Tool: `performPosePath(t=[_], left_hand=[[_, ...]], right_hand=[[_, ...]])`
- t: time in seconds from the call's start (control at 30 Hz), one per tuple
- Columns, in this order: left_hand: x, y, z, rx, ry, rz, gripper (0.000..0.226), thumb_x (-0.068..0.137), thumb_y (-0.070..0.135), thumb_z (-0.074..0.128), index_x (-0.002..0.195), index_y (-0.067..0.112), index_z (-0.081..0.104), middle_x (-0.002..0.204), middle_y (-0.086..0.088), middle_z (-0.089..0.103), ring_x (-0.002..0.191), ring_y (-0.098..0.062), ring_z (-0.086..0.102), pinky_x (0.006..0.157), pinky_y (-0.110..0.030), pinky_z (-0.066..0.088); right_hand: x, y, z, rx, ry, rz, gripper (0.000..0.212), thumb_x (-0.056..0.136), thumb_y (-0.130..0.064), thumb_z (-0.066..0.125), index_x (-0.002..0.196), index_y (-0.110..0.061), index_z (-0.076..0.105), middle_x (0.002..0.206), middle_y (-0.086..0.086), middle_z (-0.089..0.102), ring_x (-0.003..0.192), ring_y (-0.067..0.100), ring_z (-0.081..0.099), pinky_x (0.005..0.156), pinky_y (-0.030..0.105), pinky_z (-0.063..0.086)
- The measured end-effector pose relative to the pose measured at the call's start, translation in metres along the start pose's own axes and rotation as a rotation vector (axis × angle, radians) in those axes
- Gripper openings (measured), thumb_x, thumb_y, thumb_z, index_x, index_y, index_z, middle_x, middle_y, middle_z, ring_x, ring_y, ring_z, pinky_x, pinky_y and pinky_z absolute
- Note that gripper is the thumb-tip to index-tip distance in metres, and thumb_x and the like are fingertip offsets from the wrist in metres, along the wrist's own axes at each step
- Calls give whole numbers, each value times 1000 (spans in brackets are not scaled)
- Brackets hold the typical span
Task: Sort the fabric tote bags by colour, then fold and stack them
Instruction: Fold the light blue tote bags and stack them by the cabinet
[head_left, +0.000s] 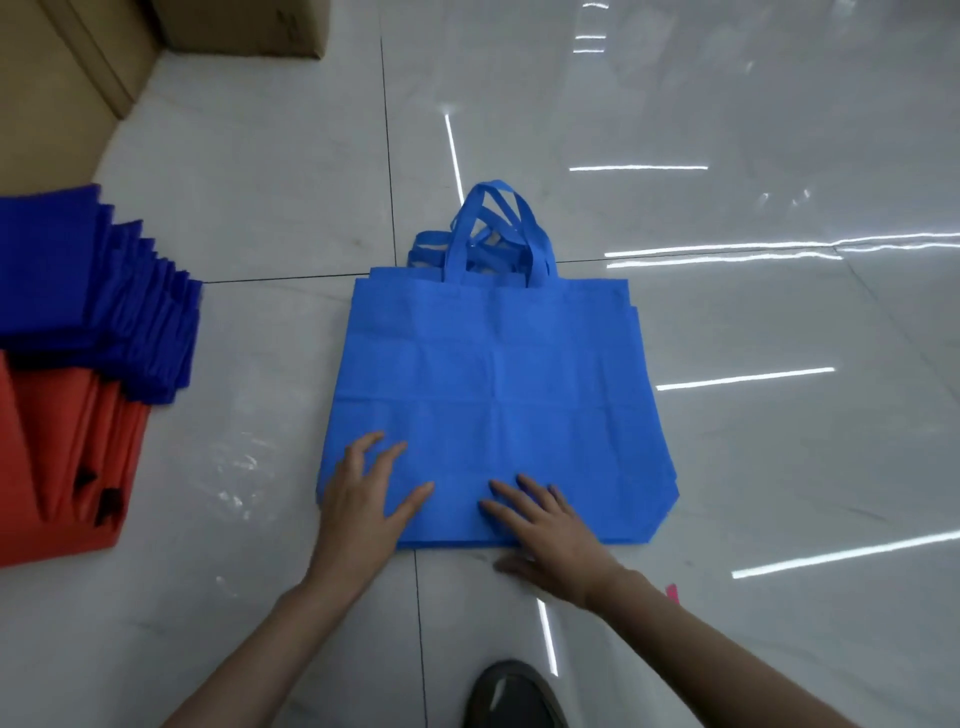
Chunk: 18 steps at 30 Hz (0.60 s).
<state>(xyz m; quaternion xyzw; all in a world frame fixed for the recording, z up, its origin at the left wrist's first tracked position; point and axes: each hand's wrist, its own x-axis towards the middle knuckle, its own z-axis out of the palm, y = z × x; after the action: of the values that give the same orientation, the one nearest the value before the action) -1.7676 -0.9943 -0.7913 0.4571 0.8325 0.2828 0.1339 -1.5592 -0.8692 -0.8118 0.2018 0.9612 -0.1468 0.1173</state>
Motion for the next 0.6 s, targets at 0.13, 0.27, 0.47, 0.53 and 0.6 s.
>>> performPosePath(t=[0.13, 0.27, 0.47, 0.53, 0.6], left_hand=[[-17, -7, -8, -68, -260, 46, 116, 55, 97, 19, 133, 18, 50, 142, -1, 40, 132, -19, 38, 106, -27, 24], [-21, -23, -27, 93, -345, 138, 115, 48, 99, 15, 141, 32, 29, 148, 14, 23, 140, -7, 17, 107, -21, 10], [8, -42, -47, -169, -179, 71, 53, 70, 26, 56, 124, 26, 55, 131, 7, 48, 132, -24, 39, 107, -35, 30], [20, -43, -50, -293, -129, 9, 38, 77, -6, 58, 106, 16, 68, 118, 3, 62, 120, -20, 53, 101, -25, 36], [29, -35, -55, -437, -143, -88, 26, 83, -7, 62, 88, 17, 71, 93, 15, 71, 96, -4, 62, 84, -14, 44]], right_hand=[[4, -10, -5, 60, -62, 89, 42, 102, -32, 34, 144, -25, 36, 156, -4, 23, 145, 29, 14, 116, 47, 18], [-5, -11, -19, 271, 86, 109, 35, 102, -19, 38, 134, -16, 52, 143, 4, 47, 137, 27, 33, 107, 33, 29], [-18, -11, -50, 130, 403, 3, 28, 79, -10, 42, 103, -20, 54, 79, -2, 62, 63, 21, 59, 50, 29, 47], [-25, -8, -63, 80, 475, -43, 22, 83, -15, 37, 99, -22, 51, 72, -5, 57, 56, 18, 54, 43, 25, 40], [-33, 5, -74, 67, 520, -11, 21, 96, -31, 34, 98, -23, 54, 73, -9, 62, 58, 15, 58, 43, 24, 44]])
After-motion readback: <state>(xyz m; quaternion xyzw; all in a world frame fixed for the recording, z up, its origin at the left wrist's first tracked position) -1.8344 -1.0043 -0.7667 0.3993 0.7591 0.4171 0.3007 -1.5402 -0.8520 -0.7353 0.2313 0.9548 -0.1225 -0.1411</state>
